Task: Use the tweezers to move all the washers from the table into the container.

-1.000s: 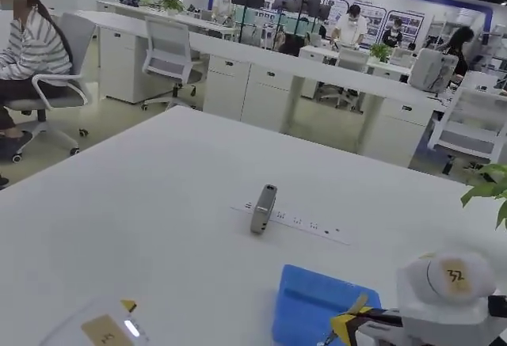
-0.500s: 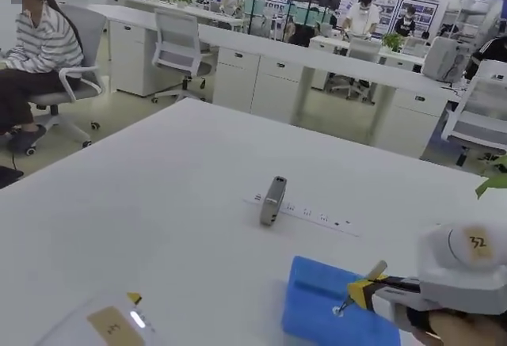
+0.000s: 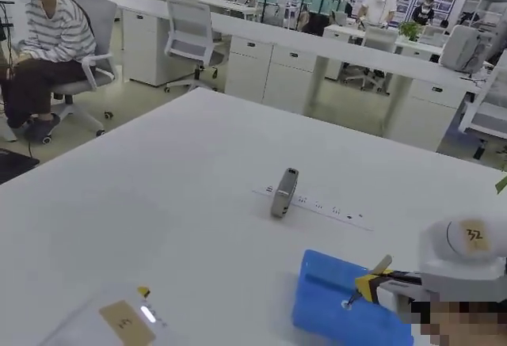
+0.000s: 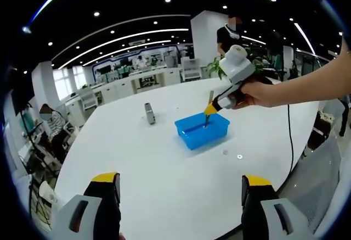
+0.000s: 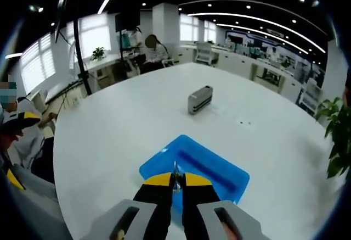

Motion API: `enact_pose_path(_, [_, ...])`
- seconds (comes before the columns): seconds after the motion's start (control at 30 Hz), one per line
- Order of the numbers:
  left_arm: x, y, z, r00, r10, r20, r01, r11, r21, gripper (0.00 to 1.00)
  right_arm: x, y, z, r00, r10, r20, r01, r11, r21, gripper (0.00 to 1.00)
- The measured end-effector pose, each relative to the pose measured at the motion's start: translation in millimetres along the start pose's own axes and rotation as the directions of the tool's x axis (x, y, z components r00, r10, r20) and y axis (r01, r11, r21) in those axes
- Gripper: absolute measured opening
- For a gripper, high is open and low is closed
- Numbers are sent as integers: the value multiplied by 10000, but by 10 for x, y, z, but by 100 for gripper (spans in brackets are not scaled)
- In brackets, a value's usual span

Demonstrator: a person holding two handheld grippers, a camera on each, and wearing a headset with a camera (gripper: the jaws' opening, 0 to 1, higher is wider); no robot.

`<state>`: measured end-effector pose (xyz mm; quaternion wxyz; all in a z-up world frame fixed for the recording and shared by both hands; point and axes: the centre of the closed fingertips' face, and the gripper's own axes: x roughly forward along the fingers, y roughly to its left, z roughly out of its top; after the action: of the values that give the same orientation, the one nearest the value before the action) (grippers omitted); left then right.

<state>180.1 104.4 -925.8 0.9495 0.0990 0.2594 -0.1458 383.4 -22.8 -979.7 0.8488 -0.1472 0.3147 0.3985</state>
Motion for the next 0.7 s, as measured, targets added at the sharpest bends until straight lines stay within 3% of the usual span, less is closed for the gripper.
enact_pose_path(0.33, [41, 23, -24, 9999, -61, -101, 60, 10000, -79, 94, 279, -88, -152, 9990, -123, -441, 128, 9999, 110, 1])
enact_pose_path(0.7, [63, 42, -66, 9997, 24, -242, -30, 9997, -236, 94, 401, -49, -274, 9970, -13, -780, 17, 10000, 49, 1])
